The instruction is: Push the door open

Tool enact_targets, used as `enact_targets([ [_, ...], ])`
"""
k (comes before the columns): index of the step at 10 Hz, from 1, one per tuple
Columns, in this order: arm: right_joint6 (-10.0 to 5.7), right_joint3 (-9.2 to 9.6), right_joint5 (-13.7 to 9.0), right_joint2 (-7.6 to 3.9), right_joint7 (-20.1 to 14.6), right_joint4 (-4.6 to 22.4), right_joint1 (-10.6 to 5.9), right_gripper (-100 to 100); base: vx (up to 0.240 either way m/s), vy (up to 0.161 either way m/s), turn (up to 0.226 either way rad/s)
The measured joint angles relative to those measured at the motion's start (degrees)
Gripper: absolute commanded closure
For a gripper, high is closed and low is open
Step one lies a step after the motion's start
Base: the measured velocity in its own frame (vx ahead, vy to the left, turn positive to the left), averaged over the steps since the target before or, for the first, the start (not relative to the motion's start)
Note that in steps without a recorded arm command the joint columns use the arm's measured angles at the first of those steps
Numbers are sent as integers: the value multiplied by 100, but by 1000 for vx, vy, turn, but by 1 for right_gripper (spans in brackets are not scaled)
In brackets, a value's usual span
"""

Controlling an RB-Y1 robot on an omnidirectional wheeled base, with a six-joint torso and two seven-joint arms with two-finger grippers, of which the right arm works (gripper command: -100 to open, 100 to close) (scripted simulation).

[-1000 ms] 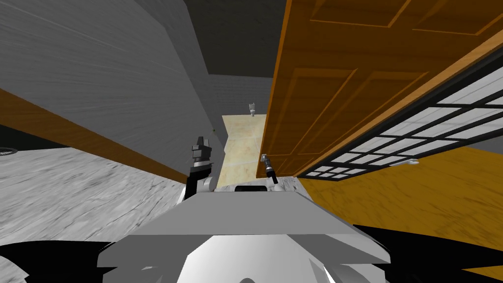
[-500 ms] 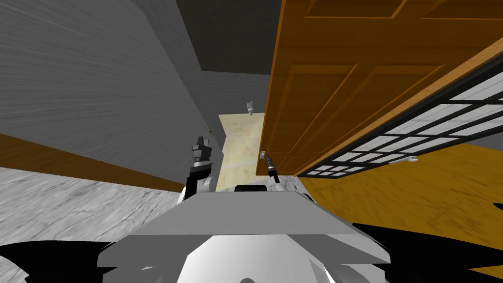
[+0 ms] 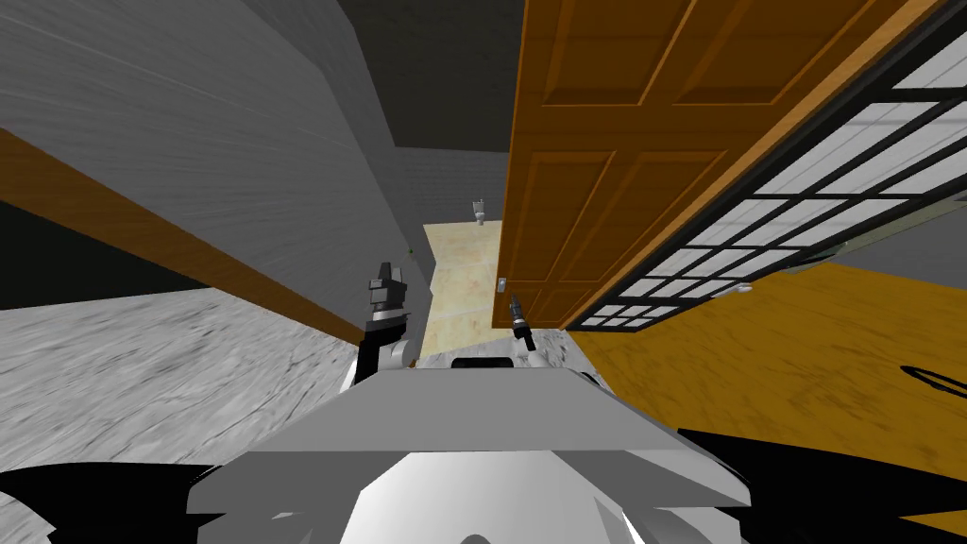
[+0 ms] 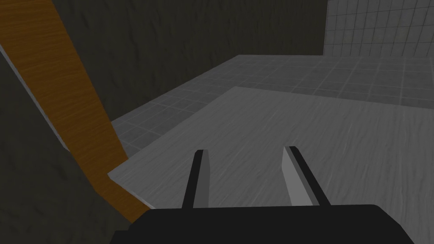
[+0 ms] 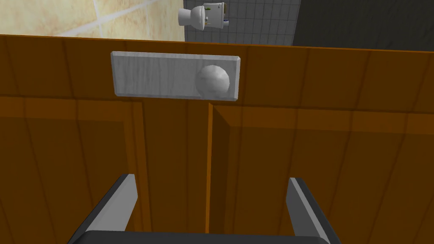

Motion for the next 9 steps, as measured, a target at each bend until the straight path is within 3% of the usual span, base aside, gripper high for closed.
enact_targets([
  [2,24,0,-9,68,-13,0,-17,-100,-14,16,8],
  [3,-40,-18,-21,20,-9,122,-70,-100,164,-2,25],
  [6,24,-16,-16,-64,2,-106,61,-100,196,18,20],
  [9,-76,-53,-39,-100,18,27,11,-100,193,18,26],
])
